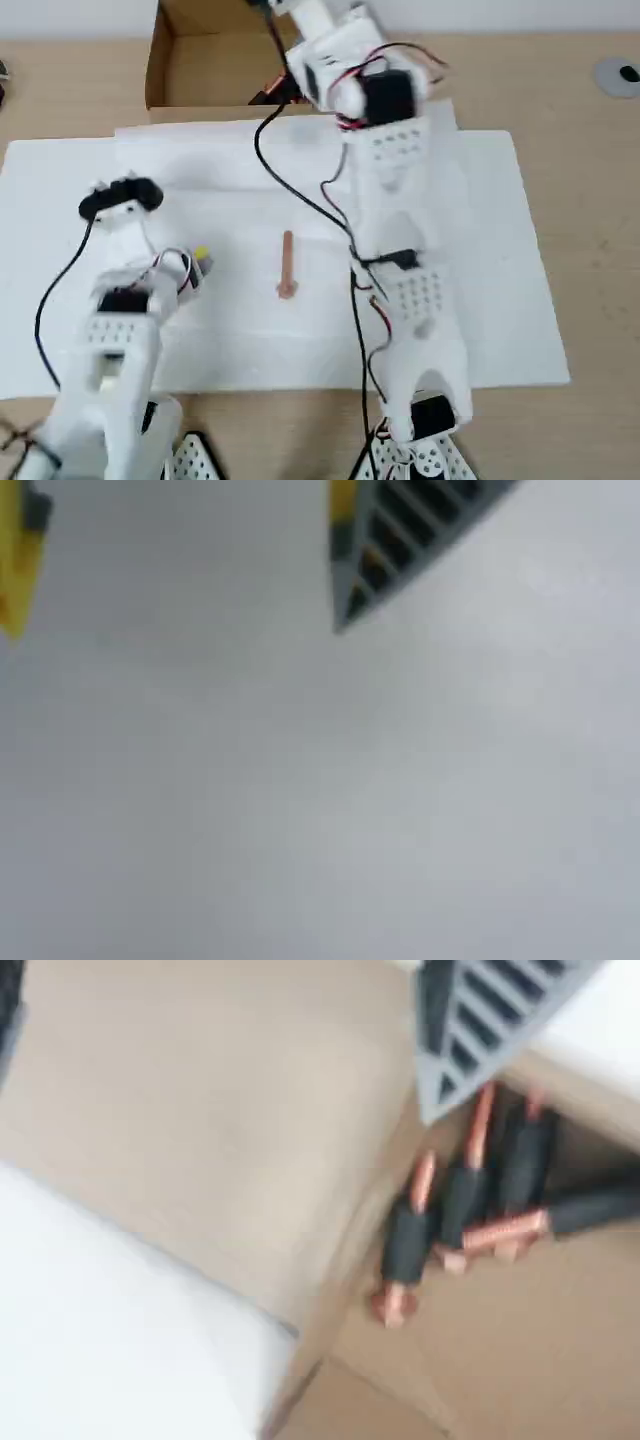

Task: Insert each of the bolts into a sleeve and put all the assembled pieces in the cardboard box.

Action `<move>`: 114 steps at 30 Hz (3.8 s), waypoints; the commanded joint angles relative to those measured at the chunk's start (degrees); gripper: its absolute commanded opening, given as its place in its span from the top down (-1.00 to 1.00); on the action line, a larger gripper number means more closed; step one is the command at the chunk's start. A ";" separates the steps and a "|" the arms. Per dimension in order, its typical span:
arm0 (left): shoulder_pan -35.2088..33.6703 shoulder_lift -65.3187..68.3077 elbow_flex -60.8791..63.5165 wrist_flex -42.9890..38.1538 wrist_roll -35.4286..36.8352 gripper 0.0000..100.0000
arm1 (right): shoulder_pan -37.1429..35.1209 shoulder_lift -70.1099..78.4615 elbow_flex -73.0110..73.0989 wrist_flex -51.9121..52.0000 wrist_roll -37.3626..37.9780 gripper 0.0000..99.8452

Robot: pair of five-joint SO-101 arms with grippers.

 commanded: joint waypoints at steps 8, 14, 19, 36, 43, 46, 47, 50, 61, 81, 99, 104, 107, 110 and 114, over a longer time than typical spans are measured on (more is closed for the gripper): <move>9.32 18.68 -23.74 17.49 -6.24 0.63 | 19.38 -20.00 18.15 12.22 -0.26 0.38; 13.80 18.59 -34.99 28.66 -7.65 0.63 | 25.01 -38.37 52.62 11.96 2.11 0.37; 14.15 19.21 -39.56 30.33 -7.74 0.63 | 25.19 -48.75 76.97 9.14 7.38 0.37; 32.35 33.10 -40.18 24.44 -3.08 0.63 | 28.97 -70.29 97.80 3.52 11.52 0.37; 29.10 34.33 -39.21 22.59 0.09 0.63 | 35.03 -70.46 97.63 3.52 15.65 0.37; 29.45 34.68 -39.03 21.98 0.26 0.63 | 36.09 -70.55 97.63 3.52 16.26 0.37; 29.63 34.68 -38.59 21.71 0.26 0.63 | 36.09 -70.55 97.63 3.52 16.44 0.37; 29.63 34.68 -36.92 20.22 0.18 0.63 | 36.09 -70.55 97.45 3.52 17.23 0.37; 30.07 35.47 -35.60 20.13 -0.09 0.76 | 36.09 -71.87 97.45 3.52 17.58 0.37; 30.24 49.10 -48.62 31.30 -1.23 0.76 | 36.09 -84.26 97.27 9.23 19.96 0.37; 29.63 51.82 -47.30 35.78 -2.90 0.98 | 37.67 -87.87 93.14 11.60 20.04 0.37; 29.63 43.21 -47.65 35.78 -4.66 0.98 | 37.67 -87.87 93.41 11.60 20.04 0.37; 29.45 33.54 -46.95 38.24 -9.67 0.98 | 37.67 -87.87 93.41 11.60 20.04 0.37; 25.93 25.01 -46.42 41.93 -15.21 0.98 | 37.67 -87.69 93.41 11.60 20.04 0.37; 16.97 17.10 -46.42 45.98 -23.82 0.98 | 37.67 -87.60 93.41 11.60 20.04 0.37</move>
